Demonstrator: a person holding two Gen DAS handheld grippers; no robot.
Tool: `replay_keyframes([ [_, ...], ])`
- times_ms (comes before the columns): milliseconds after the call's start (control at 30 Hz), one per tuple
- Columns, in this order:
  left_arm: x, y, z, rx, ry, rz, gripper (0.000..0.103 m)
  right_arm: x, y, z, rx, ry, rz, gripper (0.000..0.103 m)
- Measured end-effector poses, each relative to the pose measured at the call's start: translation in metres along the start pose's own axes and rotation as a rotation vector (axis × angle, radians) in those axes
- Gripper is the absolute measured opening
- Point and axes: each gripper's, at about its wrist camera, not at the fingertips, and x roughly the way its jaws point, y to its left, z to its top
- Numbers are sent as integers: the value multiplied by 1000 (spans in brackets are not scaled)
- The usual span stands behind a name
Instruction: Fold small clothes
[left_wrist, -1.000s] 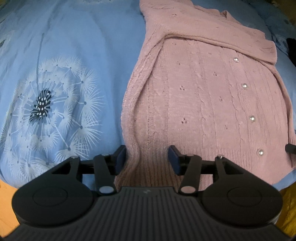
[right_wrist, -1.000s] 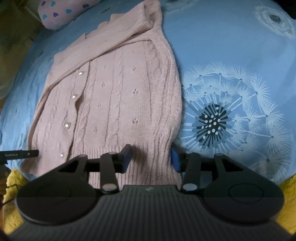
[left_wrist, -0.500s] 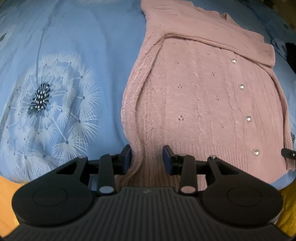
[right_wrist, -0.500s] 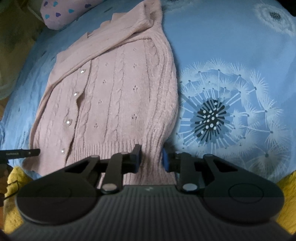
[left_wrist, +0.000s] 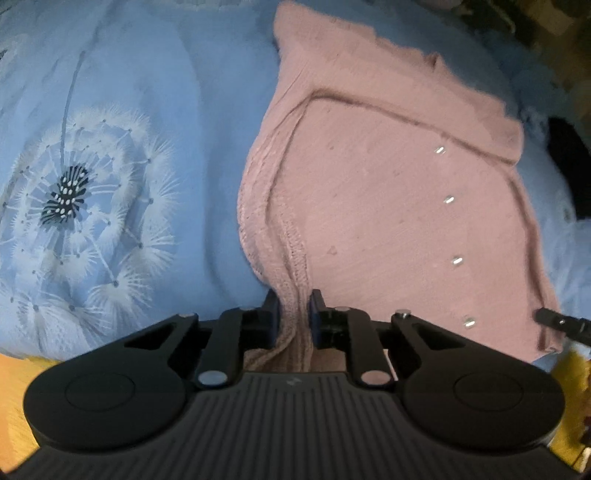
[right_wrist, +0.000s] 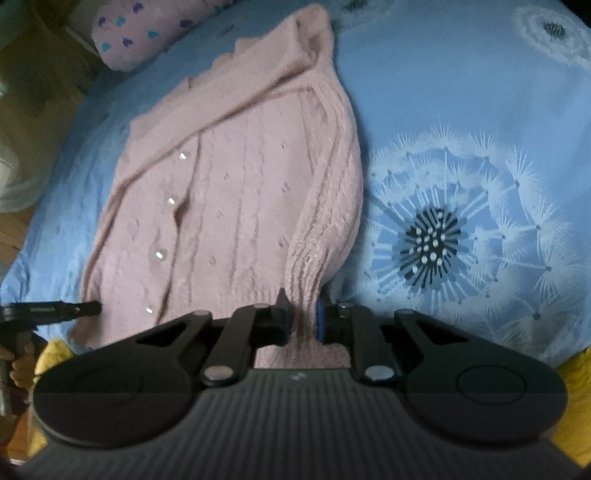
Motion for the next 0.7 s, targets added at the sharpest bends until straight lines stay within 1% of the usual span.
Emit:
replay_keyframes([
  [100,-14,-2,4,-23,-31,-56,19,-14,0,7,24,-42,36,16],
  [267,-39,-8,16,-56,-88,-111,19,-36,2,18,55,-113,108,15],
  [433,-60,-14,31,-101,-135,-180,18,-49,7,33,78,-165,175,15],
  [567,-74,-26,47,-120,-166,-219,18,-50,18,46,72,-184,214,15],
  [700,-83,-37,64,-129,-197,-250,18,-51,33,62,34,-209,232,15],
])
